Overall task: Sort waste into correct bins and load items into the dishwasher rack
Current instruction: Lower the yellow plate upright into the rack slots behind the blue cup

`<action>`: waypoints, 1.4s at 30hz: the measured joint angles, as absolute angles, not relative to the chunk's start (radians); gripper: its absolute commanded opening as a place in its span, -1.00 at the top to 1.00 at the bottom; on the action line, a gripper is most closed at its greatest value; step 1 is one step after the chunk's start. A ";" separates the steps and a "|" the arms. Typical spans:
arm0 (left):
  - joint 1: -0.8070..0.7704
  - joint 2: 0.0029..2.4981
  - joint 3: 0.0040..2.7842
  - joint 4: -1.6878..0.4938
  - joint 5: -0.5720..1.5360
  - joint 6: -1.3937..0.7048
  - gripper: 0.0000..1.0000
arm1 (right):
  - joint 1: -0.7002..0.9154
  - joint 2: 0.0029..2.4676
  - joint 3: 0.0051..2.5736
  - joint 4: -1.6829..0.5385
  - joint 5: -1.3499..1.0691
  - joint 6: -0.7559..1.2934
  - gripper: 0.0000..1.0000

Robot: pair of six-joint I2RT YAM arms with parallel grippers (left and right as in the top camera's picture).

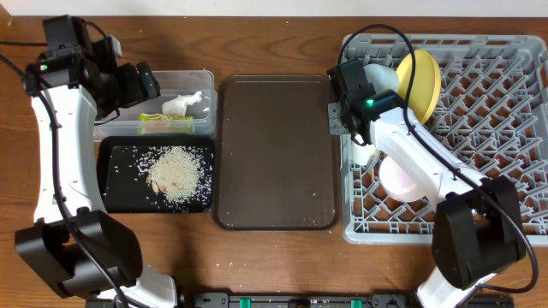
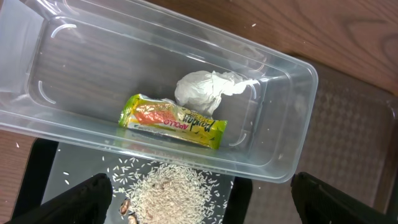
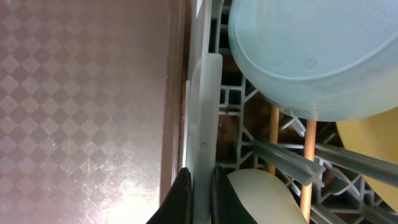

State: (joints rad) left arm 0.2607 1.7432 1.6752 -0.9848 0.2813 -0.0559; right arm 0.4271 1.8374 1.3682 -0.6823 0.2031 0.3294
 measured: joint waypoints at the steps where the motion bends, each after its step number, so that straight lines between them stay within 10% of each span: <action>1: 0.261 1.743 1.675 -0.985 0.281 -0.056 -0.90 | 0.429 1.837 1.368 -0.683 0.206 0.330 0.97; 19: 0.261 1.743 1.675 -0.985 0.281 -0.056 -0.90 | 0.460 1.837 1.369 -0.694 0.251 0.292 0.58; 23: 0.261 1.743 1.675 -0.985 0.282 -0.056 -0.89 | 0.469 1.829 1.396 -0.712 0.239 0.258 -0.04; 26: 0.261 1.743 1.675 -0.985 0.281 -0.056 -0.89 | 0.471 1.782 1.428 -0.698 0.229 0.245 -0.98; 42: 0.261 1.743 1.675 -0.985 0.281 -0.056 -0.89 | 0.472 1.566 1.480 -0.675 0.224 0.229 -0.99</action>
